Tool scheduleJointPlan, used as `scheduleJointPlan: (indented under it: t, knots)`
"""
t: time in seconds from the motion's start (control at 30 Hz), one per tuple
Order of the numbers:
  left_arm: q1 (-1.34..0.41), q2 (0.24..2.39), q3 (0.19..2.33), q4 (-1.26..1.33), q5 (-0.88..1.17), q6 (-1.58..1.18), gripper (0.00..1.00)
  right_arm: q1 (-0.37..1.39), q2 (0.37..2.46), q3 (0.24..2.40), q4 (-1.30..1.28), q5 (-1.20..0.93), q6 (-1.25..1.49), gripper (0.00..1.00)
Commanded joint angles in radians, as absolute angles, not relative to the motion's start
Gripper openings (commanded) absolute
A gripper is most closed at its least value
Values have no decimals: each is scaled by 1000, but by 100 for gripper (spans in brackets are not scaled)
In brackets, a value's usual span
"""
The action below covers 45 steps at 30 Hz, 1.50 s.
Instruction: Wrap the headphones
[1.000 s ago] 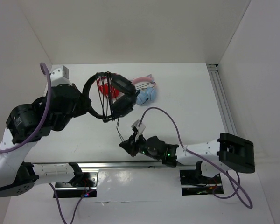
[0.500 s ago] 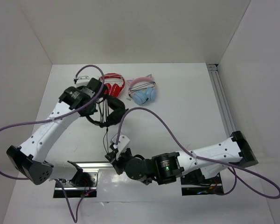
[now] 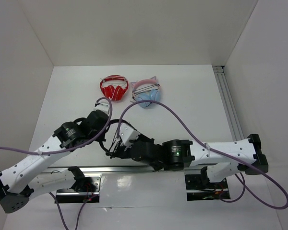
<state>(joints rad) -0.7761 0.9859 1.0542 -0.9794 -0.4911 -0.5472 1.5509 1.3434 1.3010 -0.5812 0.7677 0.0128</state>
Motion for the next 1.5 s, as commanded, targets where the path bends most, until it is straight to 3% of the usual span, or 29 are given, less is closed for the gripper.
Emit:
scheduleJointPlan:
  t: [0.0, 0.13, 0.37, 0.5, 0.67, 0.93, 1.23, 1.47]
  knots:
    - [-839, 913, 1045, -838, -269, -427, 0, 1510, 1221, 1238, -537, 812, -69, 0]
    - [-929, 913, 1063, -857, -140, -408, 0, 1409, 1171, 1169, -450, 807, -98, 0]
    - [-991, 913, 1097, -896, -118, -399, 0, 1243, 1190, 1138, -396, 664, -120, 0]
    - [-991, 913, 1129, -905, -106, -390, 0, 1169, 1200, 1092, -374, 586, -107, 10]
    - [-991, 988, 1206, -957, -139, -380, 0, 1059, 1200, 1071, -327, 489, -89, 33]
    - [-991, 1091, 1207, -934, -84, -327, 0, 954, 1220, 1101, -348, 407, -101, 45]
    - [-855, 1152, 1187, -925, -8, -298, 0, 836, 1187, 1091, -370, 227, -110, 49]
    - [-744, 1172, 1187, -925, -41, -318, 0, 750, 1198, 1072, -370, 121, -87, 61]
